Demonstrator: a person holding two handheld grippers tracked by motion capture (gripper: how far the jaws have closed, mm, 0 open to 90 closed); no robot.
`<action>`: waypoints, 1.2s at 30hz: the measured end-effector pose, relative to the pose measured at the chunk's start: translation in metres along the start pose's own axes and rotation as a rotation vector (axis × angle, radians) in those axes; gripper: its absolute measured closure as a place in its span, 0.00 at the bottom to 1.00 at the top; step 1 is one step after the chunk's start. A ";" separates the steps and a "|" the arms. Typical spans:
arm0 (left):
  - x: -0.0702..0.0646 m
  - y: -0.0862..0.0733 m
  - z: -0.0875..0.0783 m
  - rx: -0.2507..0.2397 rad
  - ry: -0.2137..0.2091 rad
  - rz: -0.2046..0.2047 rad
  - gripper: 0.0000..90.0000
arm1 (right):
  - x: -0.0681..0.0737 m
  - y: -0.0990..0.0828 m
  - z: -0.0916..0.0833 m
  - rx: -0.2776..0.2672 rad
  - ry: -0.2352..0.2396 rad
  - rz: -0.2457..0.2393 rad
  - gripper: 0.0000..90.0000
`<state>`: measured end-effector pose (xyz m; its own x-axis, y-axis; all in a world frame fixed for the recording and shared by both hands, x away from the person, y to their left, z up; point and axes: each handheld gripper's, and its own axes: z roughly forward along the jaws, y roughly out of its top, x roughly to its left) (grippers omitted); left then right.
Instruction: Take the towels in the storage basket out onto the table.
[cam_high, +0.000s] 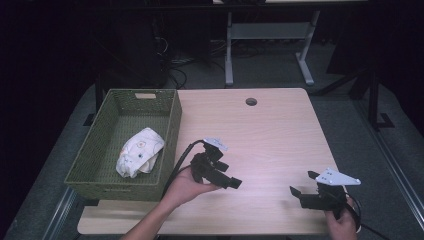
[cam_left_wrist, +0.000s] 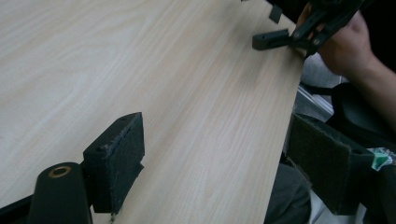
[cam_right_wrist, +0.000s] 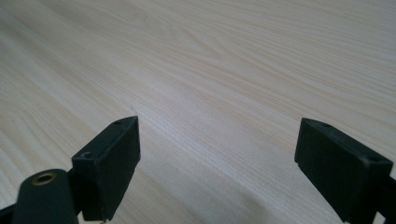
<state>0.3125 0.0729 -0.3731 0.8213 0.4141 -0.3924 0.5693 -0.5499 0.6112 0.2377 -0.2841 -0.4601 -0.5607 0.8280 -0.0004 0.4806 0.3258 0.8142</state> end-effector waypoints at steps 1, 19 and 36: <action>0.001 0.002 -0.004 -0.004 -0.004 -0.004 0.21 | 0.000 0.000 0.000 -0.001 -0.001 -0.001 0.15; 0.020 0.024 -0.064 -0.070 -0.028 -0.042 0.21 | -0.001 0.000 0.000 0.002 0.001 -0.003 0.15; 0.039 0.023 -0.118 -0.134 -0.014 -0.080 0.21 | 0.000 0.001 0.001 0.005 0.000 -0.002 0.15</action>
<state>0.3533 0.1621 -0.2937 0.7745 0.4420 -0.4525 0.6236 -0.4136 0.6633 0.2388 -0.2830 -0.4603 -0.5617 0.8274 -0.0025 0.4825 0.3301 0.8113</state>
